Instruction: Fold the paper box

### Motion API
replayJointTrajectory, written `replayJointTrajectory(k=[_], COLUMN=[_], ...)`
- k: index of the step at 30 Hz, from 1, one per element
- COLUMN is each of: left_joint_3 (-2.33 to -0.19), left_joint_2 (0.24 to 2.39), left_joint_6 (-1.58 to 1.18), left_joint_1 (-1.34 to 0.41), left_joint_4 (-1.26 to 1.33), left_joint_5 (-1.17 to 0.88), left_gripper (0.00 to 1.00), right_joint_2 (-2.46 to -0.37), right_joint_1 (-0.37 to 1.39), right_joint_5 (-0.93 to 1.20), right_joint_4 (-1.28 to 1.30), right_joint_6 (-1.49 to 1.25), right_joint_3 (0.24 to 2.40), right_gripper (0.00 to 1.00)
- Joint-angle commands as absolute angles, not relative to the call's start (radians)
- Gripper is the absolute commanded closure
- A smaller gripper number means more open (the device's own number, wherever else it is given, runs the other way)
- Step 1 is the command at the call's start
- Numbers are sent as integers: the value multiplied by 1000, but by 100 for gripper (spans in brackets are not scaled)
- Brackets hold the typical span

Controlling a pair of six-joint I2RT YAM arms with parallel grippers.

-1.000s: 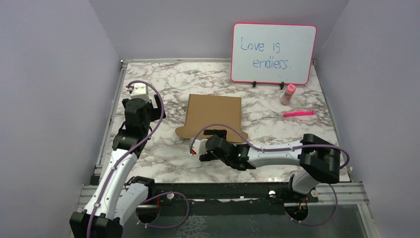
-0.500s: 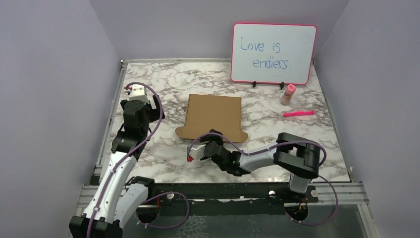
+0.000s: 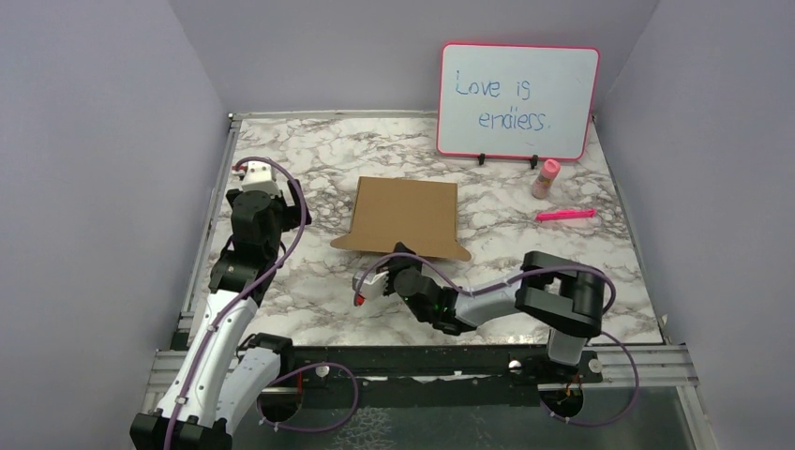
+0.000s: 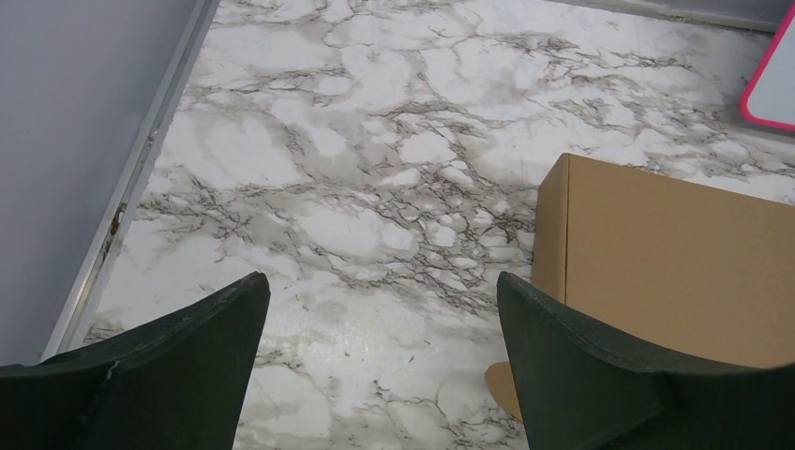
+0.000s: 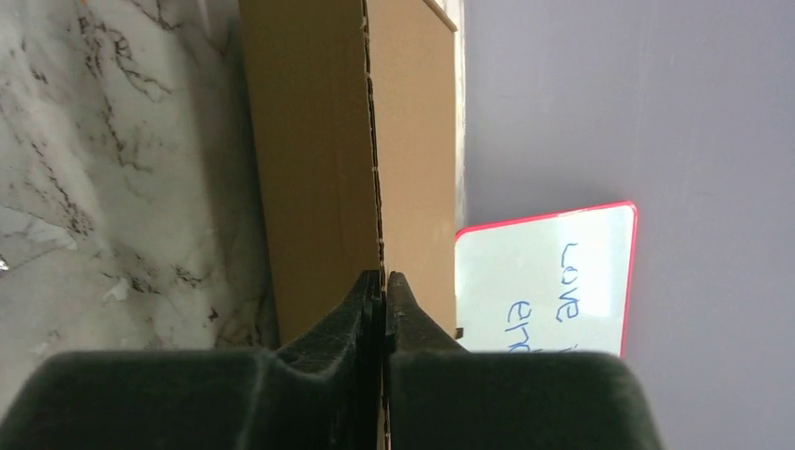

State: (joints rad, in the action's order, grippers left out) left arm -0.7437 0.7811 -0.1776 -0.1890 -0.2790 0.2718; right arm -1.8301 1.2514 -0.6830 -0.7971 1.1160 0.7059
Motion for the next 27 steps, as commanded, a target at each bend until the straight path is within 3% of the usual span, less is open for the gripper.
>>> replayJointTrajectory(k=[1, 14, 27], left_joint_3=[-737, -878, -1007], left_joint_2=[757, 694, 631], left_joint_6=[-195, -184, -157], left_joint_1=[-183, -183, -183], left_joint_4=[-269, -351, -441], left_joint_5=[252, 214, 160], left_gripper=[8, 8, 9], right_joint_2=[-1718, -1504, -1533], right_joint_1=[1261, 1254, 1140], right_joint_5=[-670, -405, -51], right_joint_4=[-682, 173, 746], right_joint_6=[1089, 742, 631], right_joint_3=[745, 1080, 1519], right_gripper=[95, 99, 99])
